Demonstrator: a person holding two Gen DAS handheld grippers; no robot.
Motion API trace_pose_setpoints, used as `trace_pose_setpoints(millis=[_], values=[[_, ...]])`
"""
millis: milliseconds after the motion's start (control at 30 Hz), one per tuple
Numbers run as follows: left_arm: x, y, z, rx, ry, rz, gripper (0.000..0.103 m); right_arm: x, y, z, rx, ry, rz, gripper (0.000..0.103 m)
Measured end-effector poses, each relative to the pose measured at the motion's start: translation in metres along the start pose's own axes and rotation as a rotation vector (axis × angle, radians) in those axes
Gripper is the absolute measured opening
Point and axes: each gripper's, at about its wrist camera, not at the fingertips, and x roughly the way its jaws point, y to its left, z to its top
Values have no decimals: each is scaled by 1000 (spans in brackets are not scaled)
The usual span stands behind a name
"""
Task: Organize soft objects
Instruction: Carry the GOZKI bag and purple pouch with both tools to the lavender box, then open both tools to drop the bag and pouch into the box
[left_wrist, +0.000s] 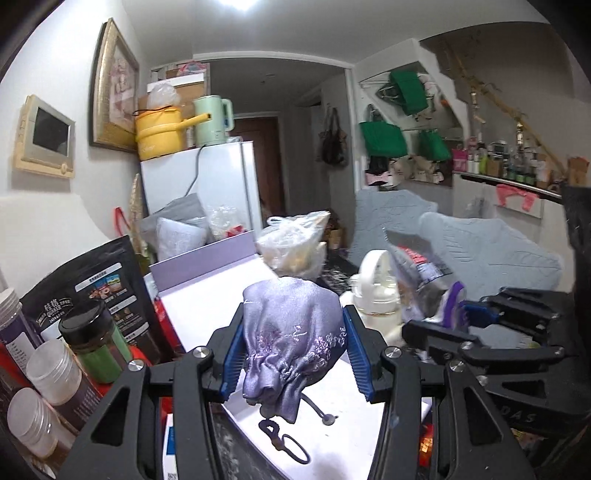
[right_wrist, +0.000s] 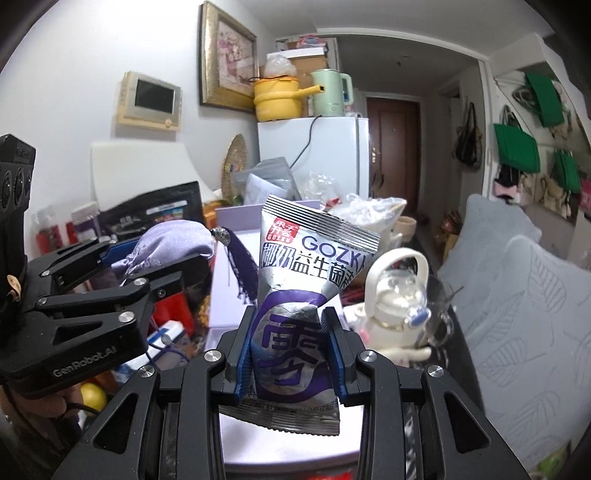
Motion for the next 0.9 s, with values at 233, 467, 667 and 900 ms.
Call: trace_pose_setpoints(millis=[233, 467, 667, 900], values=[[38, 21, -8, -33, 66, 58, 49, 31, 1, 10, -27, 7, 33, 34], [69, 37, -24, -60, 139, 68, 49, 69, 8, -3, -57, 103, 48, 34], [92, 35, -35, -58, 202, 67, 49, 83, 5, -10, -67, 140, 2, 34], [111, 34, -44, -70, 255, 62, 50, 84, 1, -9, -68, 142, -31, 34]])
